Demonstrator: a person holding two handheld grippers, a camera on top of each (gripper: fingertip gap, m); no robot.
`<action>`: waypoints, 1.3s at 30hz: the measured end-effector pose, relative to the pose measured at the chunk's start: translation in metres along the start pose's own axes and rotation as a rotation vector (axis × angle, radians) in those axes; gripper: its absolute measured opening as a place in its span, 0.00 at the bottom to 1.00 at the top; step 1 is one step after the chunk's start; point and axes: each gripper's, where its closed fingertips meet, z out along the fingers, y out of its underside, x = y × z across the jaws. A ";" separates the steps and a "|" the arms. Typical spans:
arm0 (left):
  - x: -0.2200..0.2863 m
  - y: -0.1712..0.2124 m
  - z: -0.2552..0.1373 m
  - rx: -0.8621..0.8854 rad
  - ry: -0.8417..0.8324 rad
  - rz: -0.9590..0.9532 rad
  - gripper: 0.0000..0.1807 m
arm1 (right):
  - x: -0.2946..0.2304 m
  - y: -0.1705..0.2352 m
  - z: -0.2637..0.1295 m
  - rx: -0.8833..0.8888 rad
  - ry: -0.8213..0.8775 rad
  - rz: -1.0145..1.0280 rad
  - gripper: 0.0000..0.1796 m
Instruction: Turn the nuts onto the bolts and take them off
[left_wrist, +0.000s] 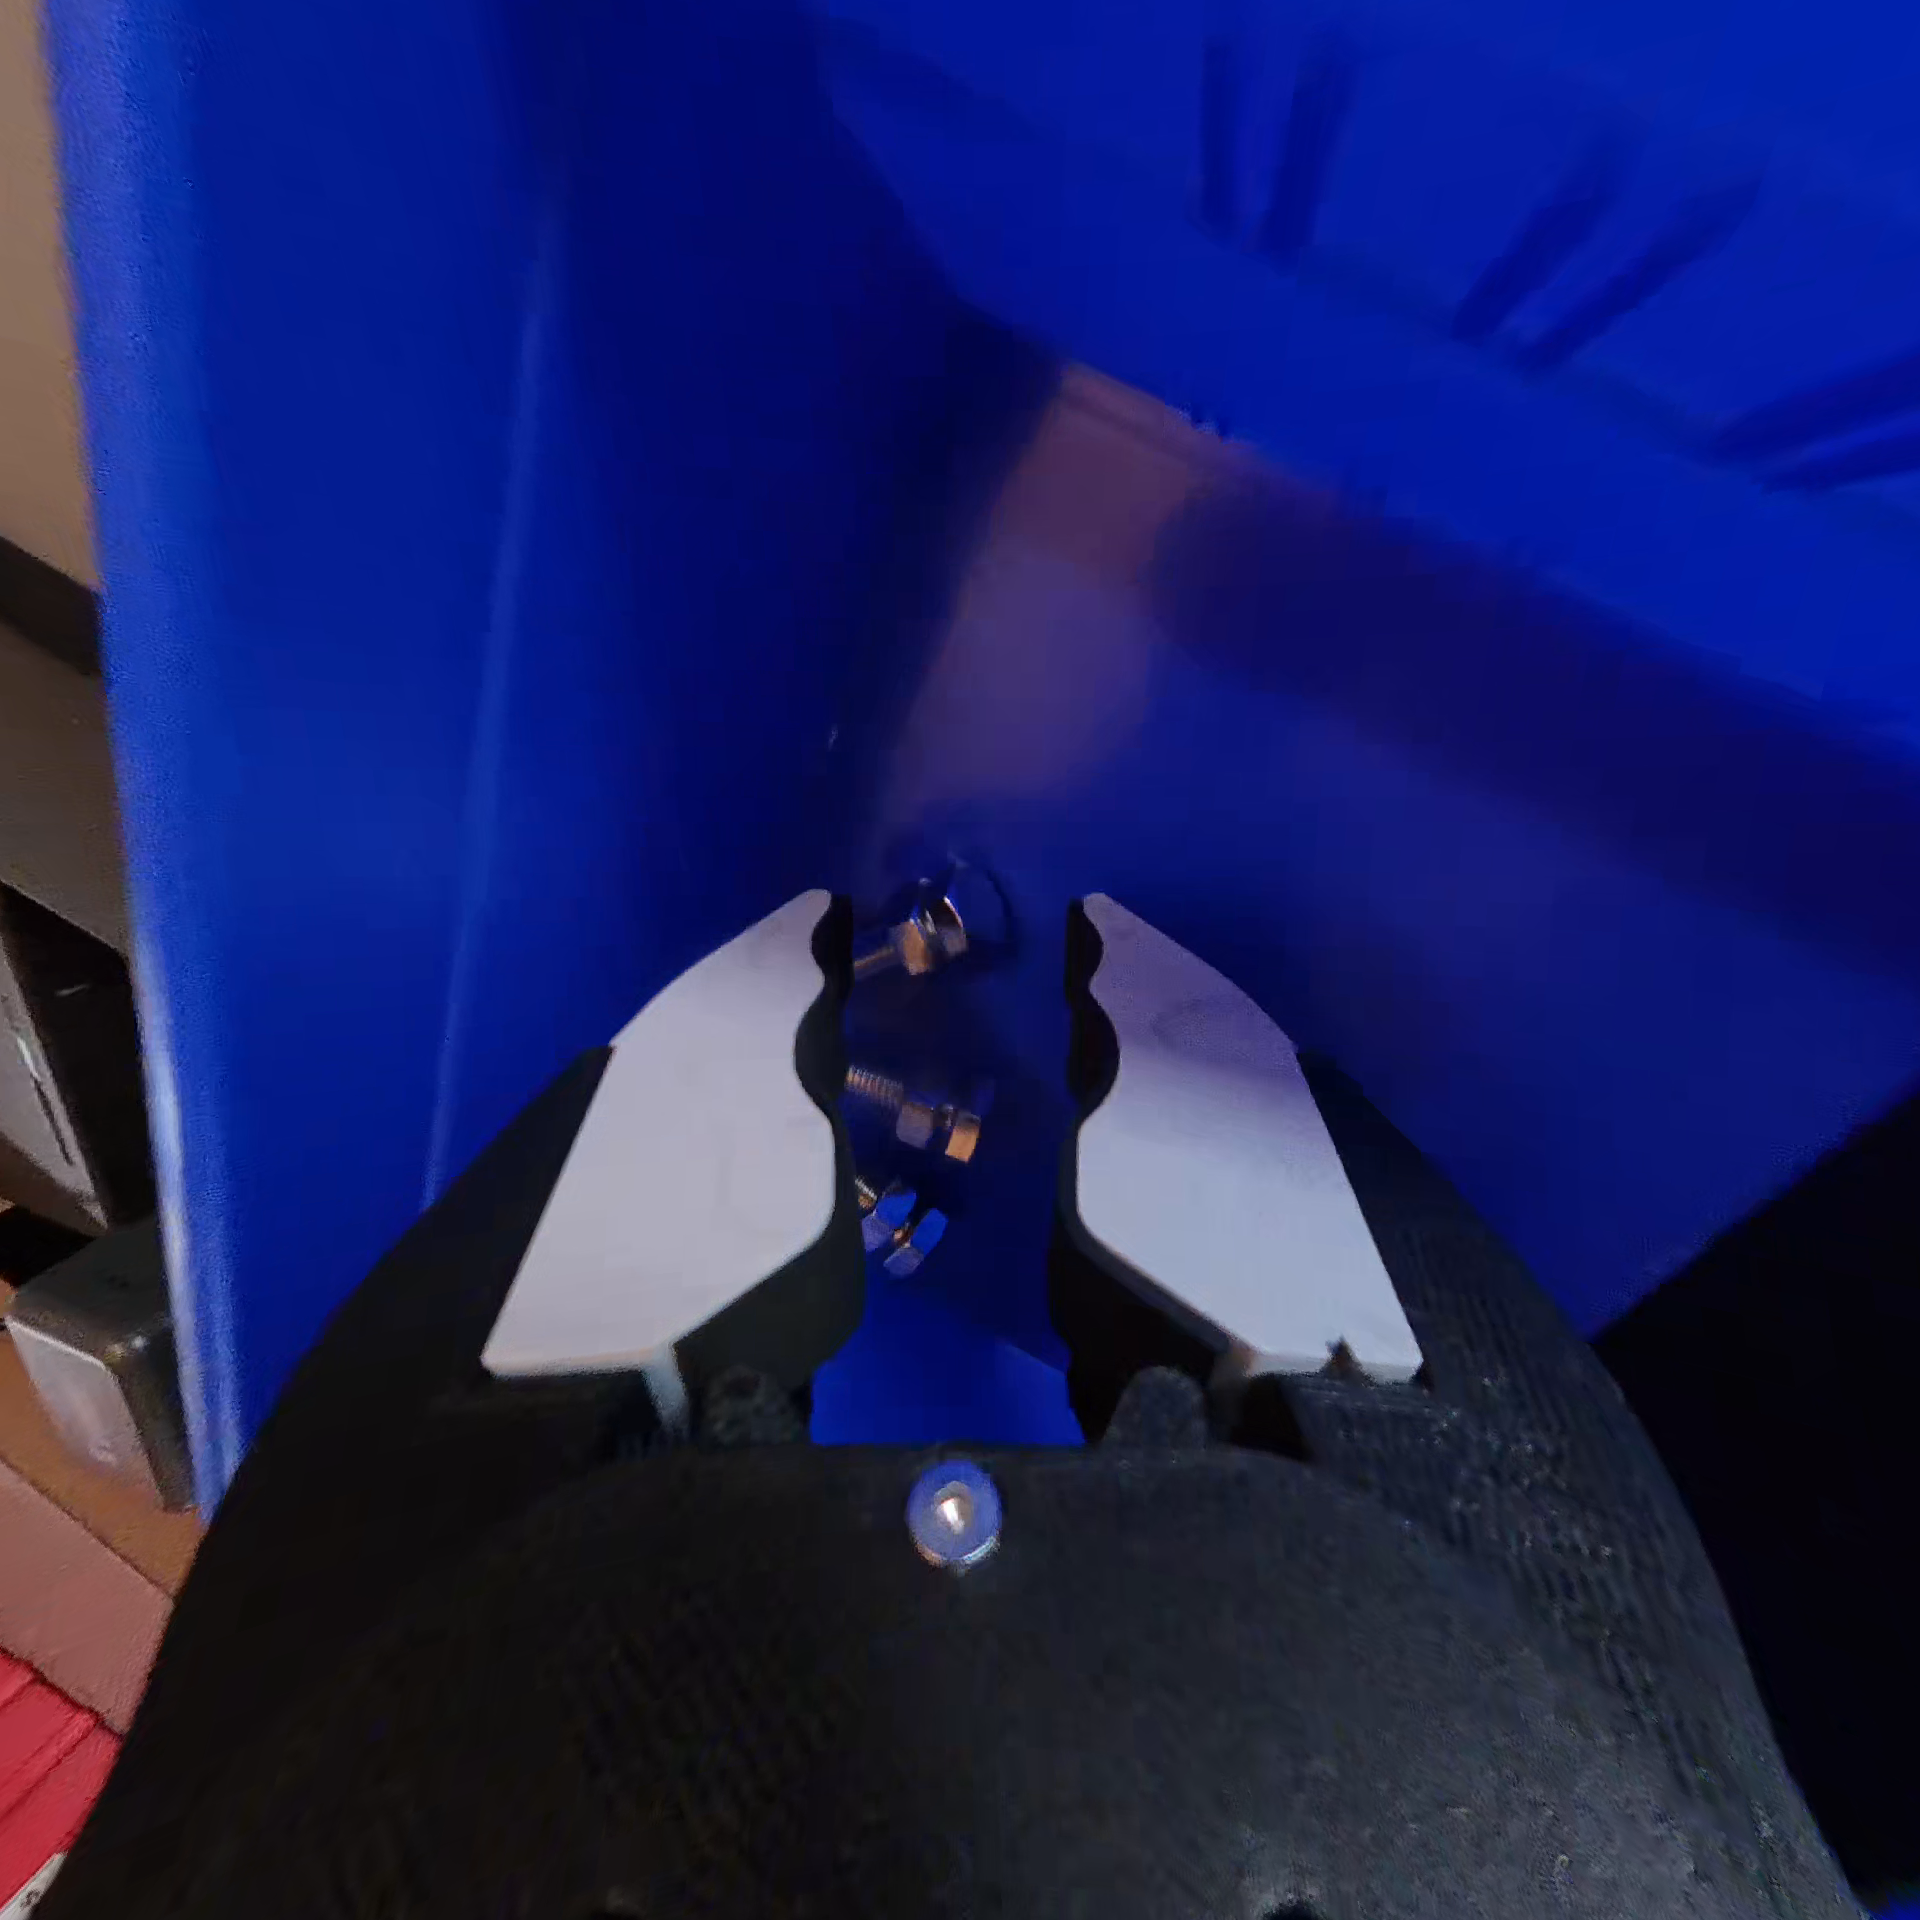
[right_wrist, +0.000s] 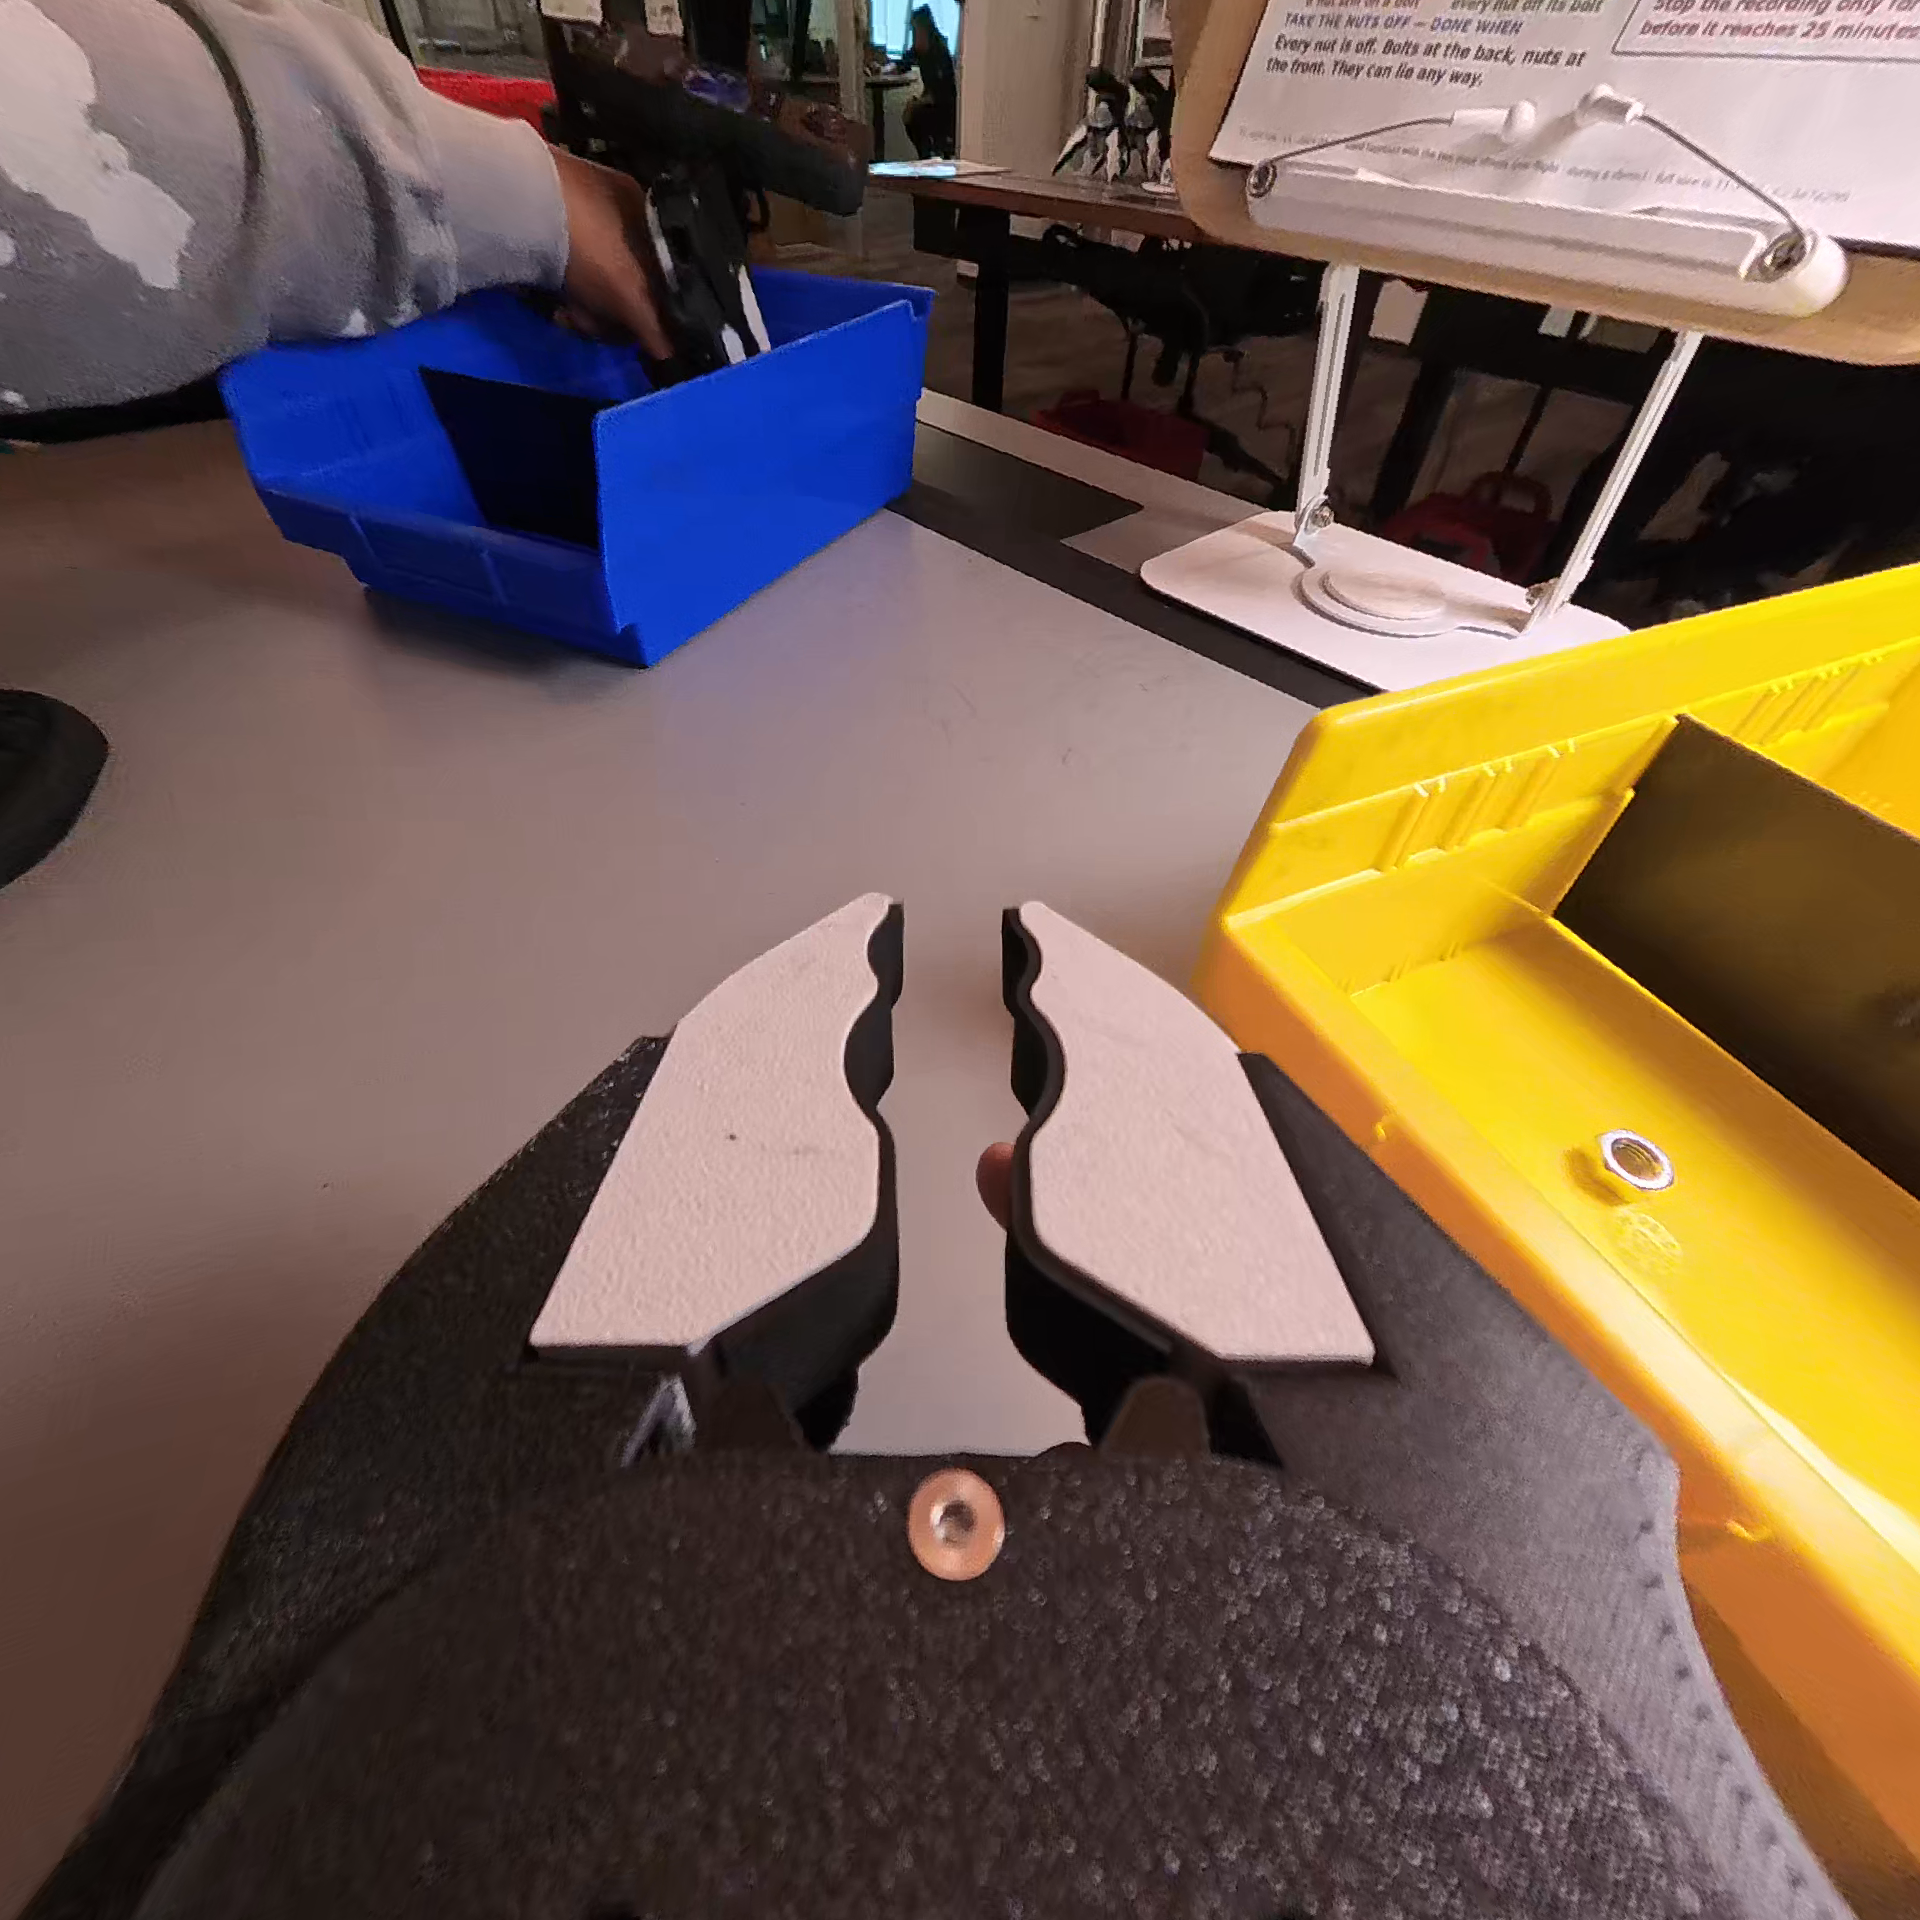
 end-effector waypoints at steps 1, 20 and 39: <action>0.000 0.000 0.003 -0.006 0.005 -0.002 0.18 | 0.001 0.001 0.001 -0.001 -0.003 0.008 0.10; 0.080 -0.055 -0.193 0.892 -0.261 0.210 0.10 | -0.023 -0.020 0.011 0.065 -0.097 0.098 0.09; 0.411 -0.032 -0.316 1.652 0.258 0.665 0.10 | -0.145 -0.126 -0.003 0.236 -1.177 0.793 0.15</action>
